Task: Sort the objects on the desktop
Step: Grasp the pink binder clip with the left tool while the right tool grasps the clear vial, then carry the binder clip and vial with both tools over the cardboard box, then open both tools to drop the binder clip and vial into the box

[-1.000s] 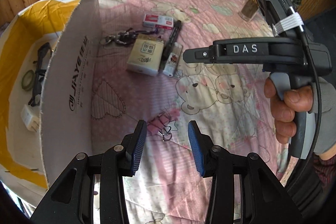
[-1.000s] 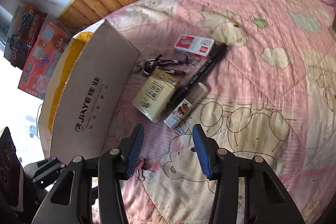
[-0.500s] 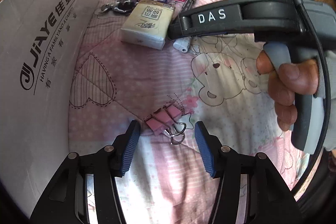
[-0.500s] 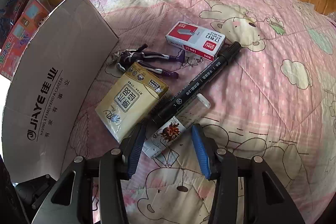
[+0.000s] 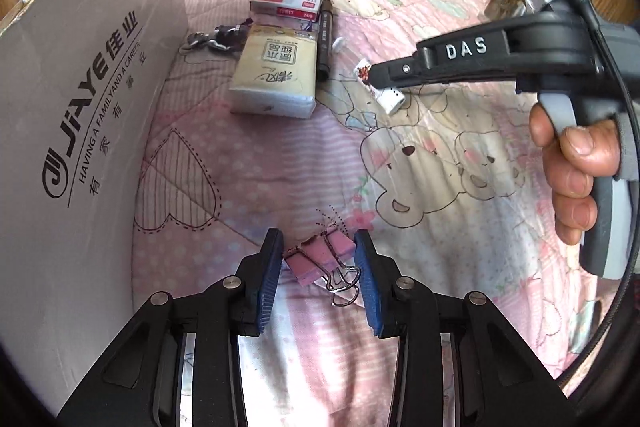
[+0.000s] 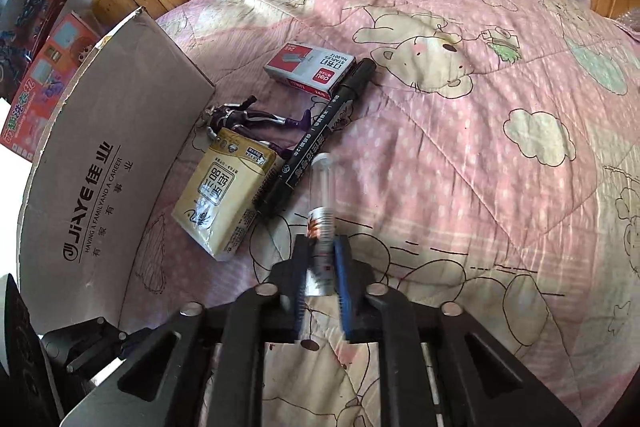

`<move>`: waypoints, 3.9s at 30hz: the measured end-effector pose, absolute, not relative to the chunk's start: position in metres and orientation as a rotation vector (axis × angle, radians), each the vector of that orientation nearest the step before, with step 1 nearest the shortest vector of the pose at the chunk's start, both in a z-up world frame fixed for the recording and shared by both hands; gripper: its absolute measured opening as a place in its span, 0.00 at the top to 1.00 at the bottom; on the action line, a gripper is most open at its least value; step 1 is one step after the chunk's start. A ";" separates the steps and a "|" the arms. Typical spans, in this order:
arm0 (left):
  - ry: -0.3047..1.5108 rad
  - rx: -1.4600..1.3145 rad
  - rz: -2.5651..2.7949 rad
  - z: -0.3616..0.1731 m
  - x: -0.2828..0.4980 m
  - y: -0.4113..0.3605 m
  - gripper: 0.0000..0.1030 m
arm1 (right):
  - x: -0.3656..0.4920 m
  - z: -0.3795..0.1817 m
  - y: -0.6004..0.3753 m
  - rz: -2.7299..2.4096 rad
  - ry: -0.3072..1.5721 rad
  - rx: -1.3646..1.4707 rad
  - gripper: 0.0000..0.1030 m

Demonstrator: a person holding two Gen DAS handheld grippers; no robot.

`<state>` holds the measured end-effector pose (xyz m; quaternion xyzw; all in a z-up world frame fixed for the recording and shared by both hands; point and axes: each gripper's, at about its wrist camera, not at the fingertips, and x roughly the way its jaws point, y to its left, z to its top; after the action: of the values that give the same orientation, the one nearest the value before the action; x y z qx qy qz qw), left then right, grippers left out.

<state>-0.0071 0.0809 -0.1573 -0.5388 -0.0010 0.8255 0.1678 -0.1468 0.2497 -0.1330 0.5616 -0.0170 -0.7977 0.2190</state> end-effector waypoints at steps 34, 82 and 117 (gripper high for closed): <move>-0.149 -1.296 2.479 -0.071 -0.007 0.064 0.64 | -0.075 -0.078 0.229 -2.232 0.097 1.350 0.88; -0.414 -1.154 2.675 -0.011 0.024 -0.047 0.64 | -0.001 0.011 0.165 -2.216 0.104 1.015 0.88; -0.555 -1.447 2.705 -0.050 0.000 -0.095 0.64 | -0.016 0.002 0.057 -2.118 0.329 1.000 0.88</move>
<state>0.0002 -0.0955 -0.0498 -0.4640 -0.1781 0.8677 0.0119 -0.0163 0.0566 0.0019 0.3914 0.1287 -0.8288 0.3785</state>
